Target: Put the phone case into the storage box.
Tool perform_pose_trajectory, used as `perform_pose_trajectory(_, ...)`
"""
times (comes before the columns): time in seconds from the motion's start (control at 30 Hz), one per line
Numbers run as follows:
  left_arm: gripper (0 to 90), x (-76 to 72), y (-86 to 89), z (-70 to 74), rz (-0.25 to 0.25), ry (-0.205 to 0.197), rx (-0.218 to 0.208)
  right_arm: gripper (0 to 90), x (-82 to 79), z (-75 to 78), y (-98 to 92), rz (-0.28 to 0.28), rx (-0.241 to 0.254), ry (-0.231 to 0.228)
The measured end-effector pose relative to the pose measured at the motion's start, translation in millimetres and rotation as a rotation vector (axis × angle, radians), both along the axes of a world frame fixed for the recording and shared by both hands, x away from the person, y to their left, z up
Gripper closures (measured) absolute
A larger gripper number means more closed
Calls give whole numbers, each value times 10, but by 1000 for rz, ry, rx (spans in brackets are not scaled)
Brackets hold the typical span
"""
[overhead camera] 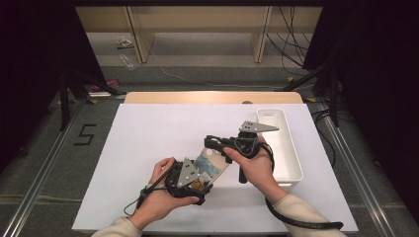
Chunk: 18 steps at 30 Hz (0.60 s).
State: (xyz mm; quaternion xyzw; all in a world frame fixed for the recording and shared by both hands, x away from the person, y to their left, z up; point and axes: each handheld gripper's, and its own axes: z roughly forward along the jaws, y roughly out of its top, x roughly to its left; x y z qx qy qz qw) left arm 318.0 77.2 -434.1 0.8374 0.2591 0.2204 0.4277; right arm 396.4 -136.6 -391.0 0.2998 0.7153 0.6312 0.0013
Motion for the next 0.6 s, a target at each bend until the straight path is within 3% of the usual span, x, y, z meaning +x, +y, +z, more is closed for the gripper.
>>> perform_pose_trajectory(0.1,103,7,22,29,-4,-17,-22,797,-3,52,-16,0,9,-17)
perform_pose_trajectory(0.17,98,14,39,30,0,-3,-32,797,-8,84,-26,0,8,-26)
perform_pose_trajectory(0.27,84,25,65,22,6,9,-46,800,-17,127,-50,-32,-45,-79)
perform_pose_trajectory(0.4,85,39,82,19,19,10,-45,799,11,155,-106,-45,-39,-83)
perform_pose_trajectory(0.6,95,64,120,6,37,18,-51,798,22,223,-146,-43,-73,-121)
